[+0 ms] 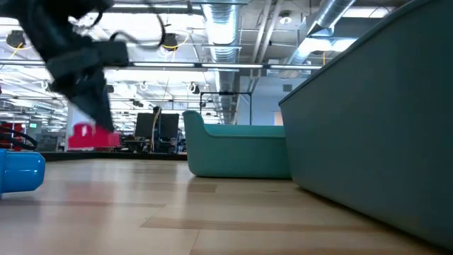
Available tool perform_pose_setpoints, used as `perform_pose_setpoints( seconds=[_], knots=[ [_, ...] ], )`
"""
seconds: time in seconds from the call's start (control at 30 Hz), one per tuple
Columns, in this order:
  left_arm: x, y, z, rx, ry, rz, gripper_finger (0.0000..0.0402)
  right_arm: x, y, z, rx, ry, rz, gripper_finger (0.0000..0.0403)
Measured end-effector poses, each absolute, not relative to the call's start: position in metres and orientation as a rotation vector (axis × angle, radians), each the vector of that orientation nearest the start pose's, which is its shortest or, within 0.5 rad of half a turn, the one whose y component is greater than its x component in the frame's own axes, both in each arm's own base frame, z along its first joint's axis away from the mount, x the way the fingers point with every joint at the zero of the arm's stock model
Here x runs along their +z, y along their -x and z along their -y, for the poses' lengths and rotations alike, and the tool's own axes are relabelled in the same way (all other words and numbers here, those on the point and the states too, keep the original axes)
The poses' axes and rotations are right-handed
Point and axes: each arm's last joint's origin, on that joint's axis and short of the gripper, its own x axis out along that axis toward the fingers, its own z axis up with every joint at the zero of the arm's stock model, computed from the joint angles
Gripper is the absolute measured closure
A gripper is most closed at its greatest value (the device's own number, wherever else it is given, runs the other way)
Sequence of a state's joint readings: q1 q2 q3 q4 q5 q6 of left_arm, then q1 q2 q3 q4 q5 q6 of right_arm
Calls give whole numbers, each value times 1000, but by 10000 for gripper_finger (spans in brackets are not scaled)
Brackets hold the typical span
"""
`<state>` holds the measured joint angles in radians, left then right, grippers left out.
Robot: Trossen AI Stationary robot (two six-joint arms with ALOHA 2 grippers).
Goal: Sort & place blocks by color
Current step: Put the red game piece into the green bin
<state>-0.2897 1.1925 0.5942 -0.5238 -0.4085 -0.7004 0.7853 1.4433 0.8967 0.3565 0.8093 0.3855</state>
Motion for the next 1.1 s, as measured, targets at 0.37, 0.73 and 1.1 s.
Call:
perform_pose_setpoints(
  seconds=[0.37,0.73,1.1],
  knots=[
    [245,-237,58,235,225,-474,333,273,-237,-206,-53,-248,-125,113],
    [246,-257,59,160,233,-357,333,272,-237,-206,-56,-246,-126,113],
    [223,-301,45,97,255,-388,323,272,-238,-205,-59,-246,-126,113]
  ],
)
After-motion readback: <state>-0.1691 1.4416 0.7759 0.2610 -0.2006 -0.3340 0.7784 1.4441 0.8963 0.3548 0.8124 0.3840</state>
